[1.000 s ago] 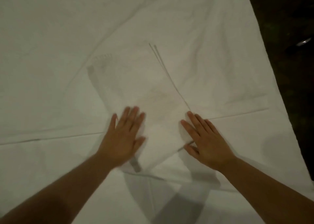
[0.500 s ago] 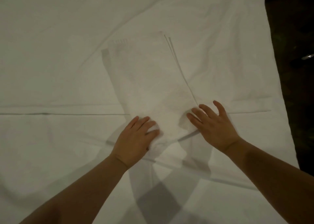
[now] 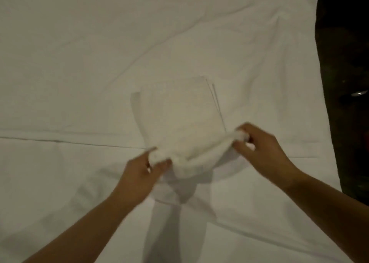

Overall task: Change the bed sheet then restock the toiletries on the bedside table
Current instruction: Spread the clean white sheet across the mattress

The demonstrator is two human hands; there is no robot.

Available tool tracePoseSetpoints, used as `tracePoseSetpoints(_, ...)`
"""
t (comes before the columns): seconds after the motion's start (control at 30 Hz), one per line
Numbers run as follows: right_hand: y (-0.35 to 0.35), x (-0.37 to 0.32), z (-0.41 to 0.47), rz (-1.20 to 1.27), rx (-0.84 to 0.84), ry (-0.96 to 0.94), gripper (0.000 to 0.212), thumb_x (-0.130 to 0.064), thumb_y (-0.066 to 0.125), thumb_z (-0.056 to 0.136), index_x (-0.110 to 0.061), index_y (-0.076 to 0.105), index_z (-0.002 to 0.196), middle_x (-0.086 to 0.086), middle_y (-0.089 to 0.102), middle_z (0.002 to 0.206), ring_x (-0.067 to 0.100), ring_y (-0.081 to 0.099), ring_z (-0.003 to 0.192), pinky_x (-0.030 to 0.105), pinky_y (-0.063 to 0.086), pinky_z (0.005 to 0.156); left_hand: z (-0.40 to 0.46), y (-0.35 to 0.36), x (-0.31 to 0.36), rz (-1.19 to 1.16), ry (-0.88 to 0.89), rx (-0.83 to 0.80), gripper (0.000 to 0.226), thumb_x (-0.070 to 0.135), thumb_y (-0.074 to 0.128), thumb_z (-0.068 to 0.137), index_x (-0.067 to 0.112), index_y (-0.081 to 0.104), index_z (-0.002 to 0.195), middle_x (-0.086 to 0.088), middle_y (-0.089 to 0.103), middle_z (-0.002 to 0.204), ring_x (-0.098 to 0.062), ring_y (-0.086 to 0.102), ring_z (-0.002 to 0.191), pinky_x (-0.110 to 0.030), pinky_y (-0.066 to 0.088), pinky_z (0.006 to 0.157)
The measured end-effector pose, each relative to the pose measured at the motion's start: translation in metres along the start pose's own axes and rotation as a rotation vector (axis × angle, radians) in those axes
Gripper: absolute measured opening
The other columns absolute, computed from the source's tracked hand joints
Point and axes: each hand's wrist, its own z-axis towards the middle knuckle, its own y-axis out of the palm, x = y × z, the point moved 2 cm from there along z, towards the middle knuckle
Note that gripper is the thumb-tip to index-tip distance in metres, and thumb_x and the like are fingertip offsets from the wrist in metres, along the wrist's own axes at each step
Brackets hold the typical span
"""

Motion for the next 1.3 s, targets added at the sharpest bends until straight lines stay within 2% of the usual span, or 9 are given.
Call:
tracePoseSetpoints(0.13, 0.011, -0.021, 0.066, 0.514, -0.106, 0.332, 0.018, -0.016, 0.061, 0.089, -0.018, 0.06, 0.106, 0.001, 0.068, 0.103, 0.015, 0.065, 0.095, 0.026, 0.052, 0.08, 0.06, -0.021, 0.013, -0.335, -0.196, 0.189, 0.014, 0.019, 0.059, 0.091, 0.031, 0.065, 0.092, 0.018, 0.071, 0.088, 0.0, 0.066, 0.088, -0.019, 0.049, 0.083)
tracePoseSetpoints(0.33, 0.035, -0.024, 0.136, 0.162, 0.032, 0.262, 0.018, -0.027, 0.049, 0.096, -0.009, 0.051, 0.097, 0.007, 0.058, 0.095, 0.022, 0.055, 0.085, 0.031, 0.043, 0.073, 0.129, -0.031, 0.014, -0.361, -0.303, 0.321, 0.018, 0.032, 0.053, 0.095, 0.023, 0.063, 0.107, 0.005, 0.066, 0.108, -0.017, 0.061, 0.107, -0.032, 0.046, 0.097)
tracePoseSetpoints(0.43, 0.048, -0.021, 0.163, -0.082, 0.032, 0.22, 0.017, -0.028, 0.039, 0.1, -0.011, 0.043, 0.099, 0.009, 0.053, 0.094, 0.024, 0.051, 0.085, 0.029, 0.037, 0.072, 0.155, -0.031, 0.011, -0.166, -0.38, 0.391, 0.043, 0.038, 0.045, 0.098, 0.011, 0.053, 0.13, -0.005, 0.059, 0.123, -0.023, 0.054, 0.115, -0.031, 0.04, 0.1)
tracePoseSetpoints(0.67, 0.077, -0.011, 0.175, -0.6, 0.081, 0.167, 0.035, -0.027, 0.032, 0.102, -0.008, 0.037, 0.131, 0.014, 0.061, 0.107, 0.032, 0.059, 0.098, 0.033, 0.037, 0.067, 0.162, -0.034, -0.004, 0.396, -0.421, 0.465, 0.039, 0.033, 0.038, 0.1, 0.003, 0.051, 0.121, -0.016, 0.059, 0.12, -0.032, 0.054, 0.112, -0.029, 0.036, 0.084)
tracePoseSetpoints(0.77, 0.074, -0.013, 0.166, -0.717, 0.249, 0.126, 0.035, -0.015, 0.044, 0.095, -0.008, 0.04, 0.129, 0.012, 0.051, 0.122, 0.03, 0.056, 0.102, 0.035, 0.041, 0.072, 0.15, -0.039, 0.015, 0.657, -0.052, 0.559, 0.032, 0.018, 0.048, 0.093, 0.003, 0.048, 0.121, -0.017, 0.054, 0.121, -0.033, 0.051, 0.112, -0.034, 0.038, 0.089)
tracePoseSetpoints(0.87, 0.087, -0.028, 0.146, -0.657, 0.459, -0.046, 0.041, -0.011, 0.056, 0.082, -0.008, 0.055, 0.123, 0.015, 0.05, 0.135, 0.035, 0.054, 0.112, 0.043, 0.044, 0.086, 0.142, -0.013, 0.03, 0.89, 0.48, 0.301, 0.047, 0.024, 0.043, 0.088, 0.005, 0.05, 0.13, -0.016, 0.051, 0.135, -0.034, 0.043, 0.129, -0.047, 0.03, 0.106)
tracePoseSetpoints(1.0, 0.13, -0.041, 0.119, -0.402, 0.113, -0.022, 0.054, -0.034, 0.025, 0.096, -0.014, 0.034, 0.145, 0.007, 0.026, 0.155, 0.025, 0.028, 0.14, 0.041, 0.021, 0.115, 0.161, 0.007, 0.013, 1.227, 0.296, -0.296, 0.065, 0.041, 0.028, 0.096, 0.021, 0.002, 0.152, 0.0, -0.004, 0.16, -0.023, -0.008, 0.146, -0.052, -0.003, 0.115)
tracePoseSetpoints(1.07, 0.142, -0.026, 0.106, -0.475, 0.051, 0.006, 0.068, -0.047, 0.003, 0.09, -0.018, 0.019, 0.15, -0.001, 0.018, 0.157, 0.017, 0.013, 0.145, 0.034, 0.005, 0.116, 0.17, 0.003, 0.002, 1.275, 0.224, -0.341, 0.064, 0.047, 0.018, 0.095, 0.03, -0.011, 0.15, 0.008, -0.016, 0.158, -0.022, -0.015, 0.145, -0.053, -0.005, 0.114)
tracePoseSetpoints(1.3, 0.141, 0.002, 0.07, -0.538, 0.355, 0.123, 0.055, -0.038, 0.03, 0.094, -0.01, 0.043, 0.14, 0.014, 0.037, 0.148, 0.032, 0.032, 0.138, 0.042, 0.016, 0.114, 0.19, -0.009, 0.008, 1.134, 0.079, -0.283, 0.086, 0.068, 0.035, 0.086, 0.029, -0.005, 0.151, -0.002, 0.004, 0.159, -0.029, 0.012, 0.143, -0.05, 0.016, 0.112)
